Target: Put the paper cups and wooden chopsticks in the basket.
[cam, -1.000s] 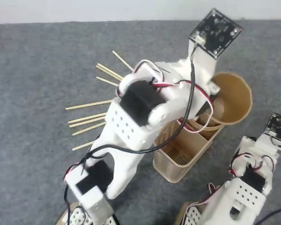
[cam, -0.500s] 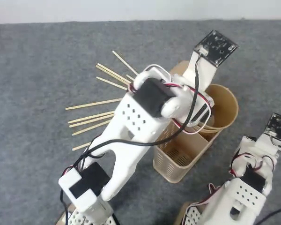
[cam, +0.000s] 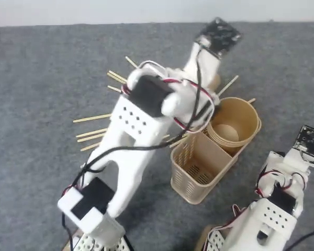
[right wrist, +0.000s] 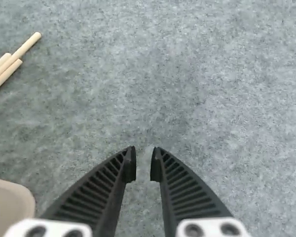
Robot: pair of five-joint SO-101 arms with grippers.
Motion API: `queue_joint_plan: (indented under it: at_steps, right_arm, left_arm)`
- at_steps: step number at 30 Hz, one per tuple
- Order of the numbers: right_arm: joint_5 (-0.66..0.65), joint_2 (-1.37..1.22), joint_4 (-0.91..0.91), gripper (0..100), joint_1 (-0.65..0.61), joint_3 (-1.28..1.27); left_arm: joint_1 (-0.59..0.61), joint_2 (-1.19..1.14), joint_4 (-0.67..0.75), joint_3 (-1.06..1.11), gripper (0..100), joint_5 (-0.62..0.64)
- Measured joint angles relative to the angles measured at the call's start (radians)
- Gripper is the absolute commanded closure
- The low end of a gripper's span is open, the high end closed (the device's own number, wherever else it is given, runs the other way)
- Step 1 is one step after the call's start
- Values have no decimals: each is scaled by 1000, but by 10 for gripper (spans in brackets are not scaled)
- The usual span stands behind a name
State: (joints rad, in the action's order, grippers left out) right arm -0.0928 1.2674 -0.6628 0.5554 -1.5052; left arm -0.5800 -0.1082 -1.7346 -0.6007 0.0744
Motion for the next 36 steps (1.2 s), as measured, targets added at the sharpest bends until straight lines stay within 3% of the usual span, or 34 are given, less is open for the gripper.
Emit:
queue_joint_plan:
  at_steps: [8,16,30,34,36]
  right_arm:
    - [0,0,0,929,0,0]
    - [0,0,0,929,-5,0]
    - [0,0,0,929,-5,0]
    - [0,0,0,929,-5,0]
    - [0,0,0,929,-5,0]
  left_arm:
    - [-32,290,8,334,804,-80]
    - [-21,560,0,466,802,-157]
    - [-18,258,57,543,813,-157]
    - [-18,169,44,543,986,-164]
    - [-18,157,37,545,980,-206]
